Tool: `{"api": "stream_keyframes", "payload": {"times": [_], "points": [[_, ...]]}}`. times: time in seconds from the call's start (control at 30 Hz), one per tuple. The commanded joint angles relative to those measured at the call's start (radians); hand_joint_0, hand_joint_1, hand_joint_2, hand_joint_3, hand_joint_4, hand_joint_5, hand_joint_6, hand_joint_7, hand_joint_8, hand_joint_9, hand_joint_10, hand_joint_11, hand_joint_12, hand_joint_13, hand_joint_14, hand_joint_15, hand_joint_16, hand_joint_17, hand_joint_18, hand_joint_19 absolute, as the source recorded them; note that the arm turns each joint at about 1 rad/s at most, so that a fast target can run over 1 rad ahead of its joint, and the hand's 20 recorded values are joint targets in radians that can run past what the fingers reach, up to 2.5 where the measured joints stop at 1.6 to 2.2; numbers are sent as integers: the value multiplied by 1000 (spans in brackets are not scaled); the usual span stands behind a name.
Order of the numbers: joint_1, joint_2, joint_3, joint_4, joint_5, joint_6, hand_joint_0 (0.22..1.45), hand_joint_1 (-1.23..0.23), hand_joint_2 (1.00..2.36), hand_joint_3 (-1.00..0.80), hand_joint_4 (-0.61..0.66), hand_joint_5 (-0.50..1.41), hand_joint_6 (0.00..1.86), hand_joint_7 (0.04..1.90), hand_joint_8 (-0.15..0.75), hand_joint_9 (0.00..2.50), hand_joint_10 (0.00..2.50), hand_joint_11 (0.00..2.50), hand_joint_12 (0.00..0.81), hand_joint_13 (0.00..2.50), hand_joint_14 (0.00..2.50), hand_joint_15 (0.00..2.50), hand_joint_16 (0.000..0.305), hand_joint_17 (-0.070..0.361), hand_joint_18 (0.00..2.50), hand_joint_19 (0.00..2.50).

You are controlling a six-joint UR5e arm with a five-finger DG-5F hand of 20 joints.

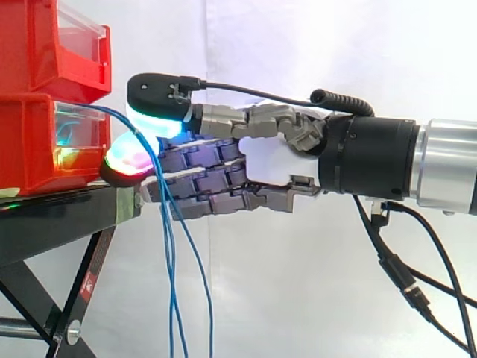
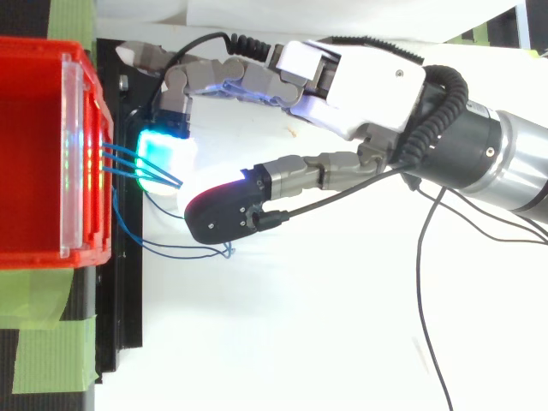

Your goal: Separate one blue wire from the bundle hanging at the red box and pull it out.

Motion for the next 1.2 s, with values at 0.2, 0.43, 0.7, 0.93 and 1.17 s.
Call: {"api": "stream_keyframes", "payload": {"times": [0.2,0.43,0.7,0.93,1.17], "points": [[0,0,21,-47,0,4,624,-629,1017,-340,257,-215,750,1061,174,99,0,0,315,115,0,43,60,134,178,147],[0,0,22,-56,0,4,627,-631,1017,-343,260,-218,755,1058,173,99,0,0,312,119,0,51,59,133,180,144],[0,0,22,-56,0,2,627,-639,1017,-338,256,-220,771,1040,173,101,0,0,313,121,1,52,59,134,186,151],[0,0,22,-56,-2,2,626,-632,1021,-295,253,-224,794,1040,174,104,0,0,312,125,1,50,59,133,192,157],[0,2,25,-60,0,4,608,-631,1030,-200,242,-230,828,1021,176,109,0,0,312,132,3,64,59,133,198,161]]}}
